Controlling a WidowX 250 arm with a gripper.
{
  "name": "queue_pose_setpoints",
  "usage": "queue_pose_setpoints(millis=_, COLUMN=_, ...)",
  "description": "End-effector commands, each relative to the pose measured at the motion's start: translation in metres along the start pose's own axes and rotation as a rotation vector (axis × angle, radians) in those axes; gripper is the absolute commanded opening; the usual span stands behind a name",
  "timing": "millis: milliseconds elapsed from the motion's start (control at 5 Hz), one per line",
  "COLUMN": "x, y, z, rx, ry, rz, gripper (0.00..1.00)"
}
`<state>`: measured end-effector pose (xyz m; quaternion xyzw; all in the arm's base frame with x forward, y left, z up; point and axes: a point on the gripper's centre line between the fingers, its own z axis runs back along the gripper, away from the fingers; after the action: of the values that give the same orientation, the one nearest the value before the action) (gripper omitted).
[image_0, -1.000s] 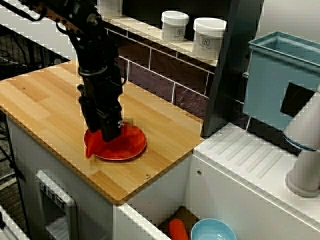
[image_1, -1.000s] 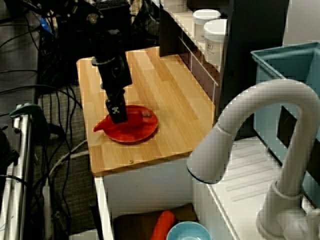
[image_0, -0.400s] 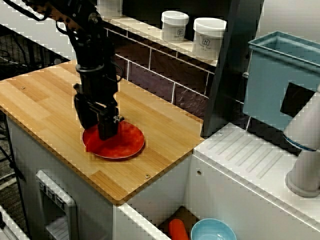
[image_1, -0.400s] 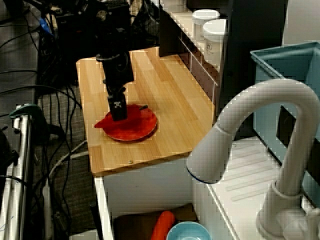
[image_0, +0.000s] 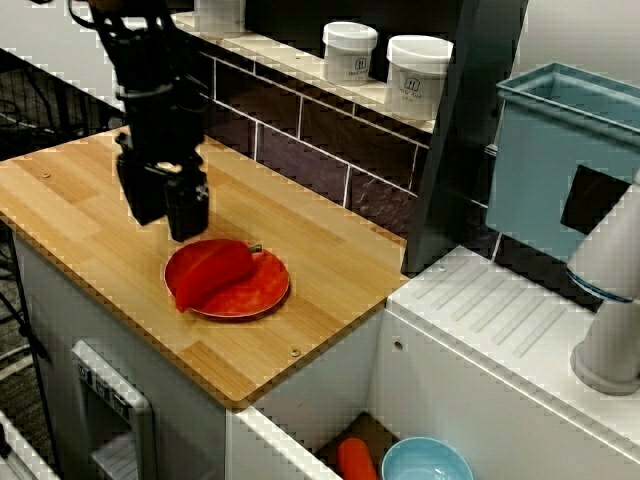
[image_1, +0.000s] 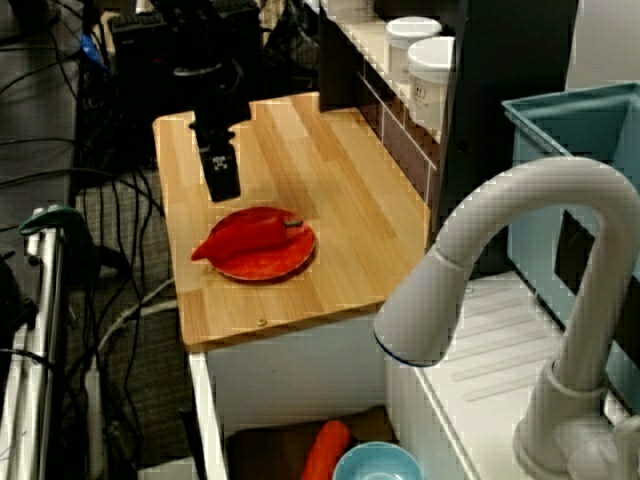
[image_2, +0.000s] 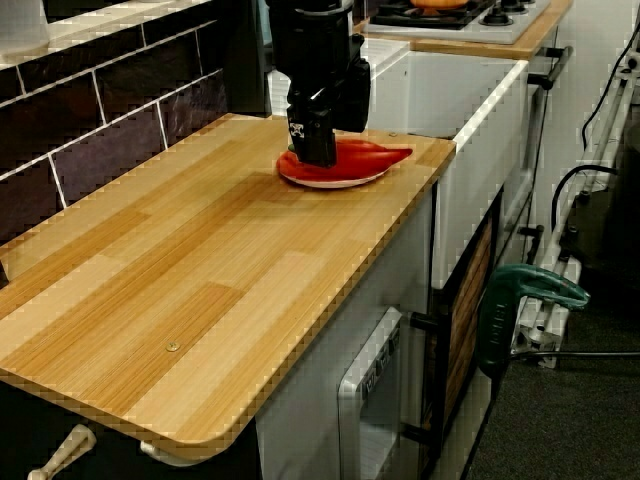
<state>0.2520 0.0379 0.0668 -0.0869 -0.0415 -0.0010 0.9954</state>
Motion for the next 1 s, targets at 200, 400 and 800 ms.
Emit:
queue_pose_setpoints(millis=200, x=0.002, y=0.015, z=0.008, rx=0.021, ry=-0.059, rz=-0.003, gripper=1.00)
queue_pose_setpoints(millis=400, x=0.007, y=0.015, z=-0.001, rx=0.031, ry=-0.062, rz=0.003, gripper=1.00)
queue_pose_setpoints(millis=800, x=0.019, y=0.016, z=-0.023, rx=0.056, ry=-0.050, rz=0.009, gripper=1.00)
